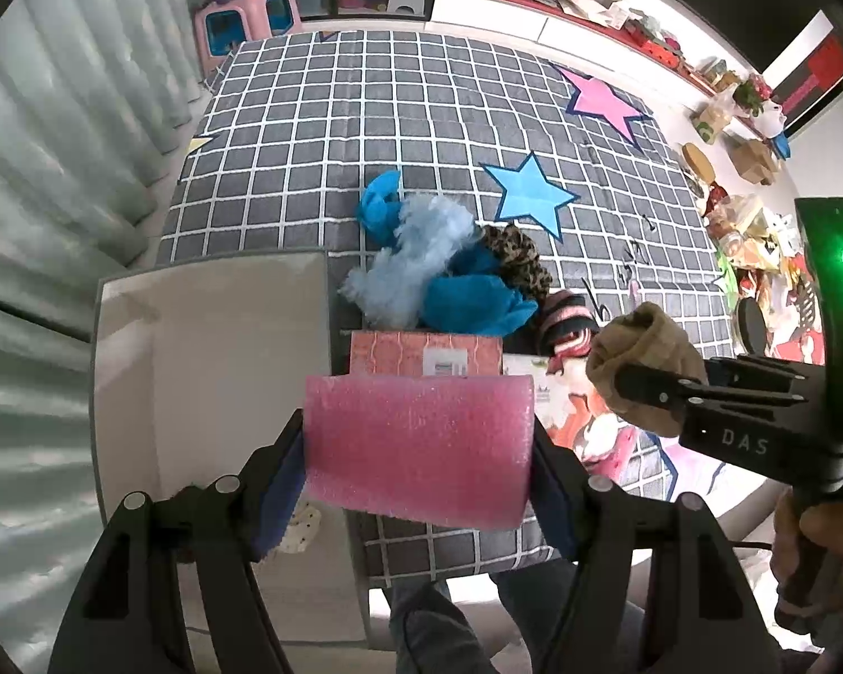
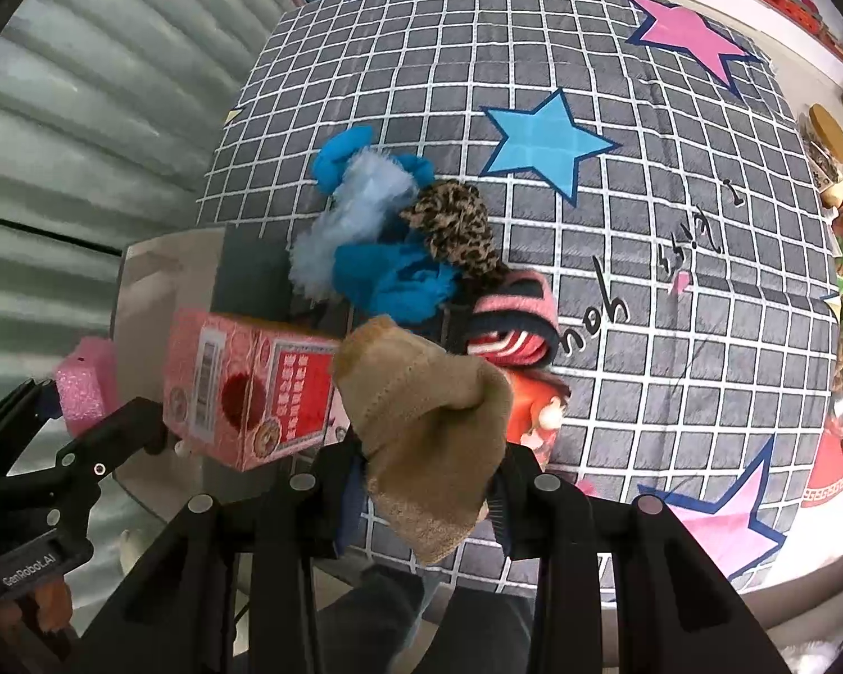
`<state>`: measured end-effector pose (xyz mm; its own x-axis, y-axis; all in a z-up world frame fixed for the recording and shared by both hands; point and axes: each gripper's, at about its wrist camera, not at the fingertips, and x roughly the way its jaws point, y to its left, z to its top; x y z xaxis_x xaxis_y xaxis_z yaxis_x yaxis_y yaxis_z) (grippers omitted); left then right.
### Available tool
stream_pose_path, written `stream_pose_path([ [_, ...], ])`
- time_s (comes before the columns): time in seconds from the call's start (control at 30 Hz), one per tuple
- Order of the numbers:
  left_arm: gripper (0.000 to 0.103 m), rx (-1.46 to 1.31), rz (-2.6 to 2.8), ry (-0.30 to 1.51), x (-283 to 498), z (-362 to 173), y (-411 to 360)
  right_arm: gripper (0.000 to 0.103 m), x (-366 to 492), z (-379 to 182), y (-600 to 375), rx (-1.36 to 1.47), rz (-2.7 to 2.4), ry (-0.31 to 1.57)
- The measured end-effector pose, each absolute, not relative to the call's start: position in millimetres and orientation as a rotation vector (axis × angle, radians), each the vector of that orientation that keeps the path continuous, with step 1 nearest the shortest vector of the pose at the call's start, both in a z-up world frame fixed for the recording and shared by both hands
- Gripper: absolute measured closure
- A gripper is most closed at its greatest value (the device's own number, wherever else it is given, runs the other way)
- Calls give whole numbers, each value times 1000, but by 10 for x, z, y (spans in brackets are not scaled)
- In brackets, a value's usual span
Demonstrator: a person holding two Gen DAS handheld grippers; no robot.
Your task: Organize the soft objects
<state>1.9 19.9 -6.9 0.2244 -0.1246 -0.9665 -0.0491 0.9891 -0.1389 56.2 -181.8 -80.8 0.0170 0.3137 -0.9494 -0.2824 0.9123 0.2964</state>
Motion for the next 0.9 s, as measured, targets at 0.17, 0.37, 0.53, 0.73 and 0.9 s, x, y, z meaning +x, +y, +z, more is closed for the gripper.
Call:
stream_pose_path([
  [0.17, 29, -150, -62, 1352, -113, -97, 192, 65, 414, -821, -1823, 23, 455, 1487],
  [0.37, 29, -143, -69, 1357, -280, -130, 188, 65, 244, -848, -1804, 20, 449, 1498],
  [0.53, 29, -111, -46, 1354, -407, -155, 207, 65, 79, -862, -1724, 8, 462, 1507],
  [0.73, 29, -108, -14, 1357, -557, -197, 278, 65, -102, -876, -1583, -14, 487, 1516],
  [0.9, 29, -103, 30, 1349, -683, -208, 383, 65, -220, -874, -1415, -52, 521, 1521],
])
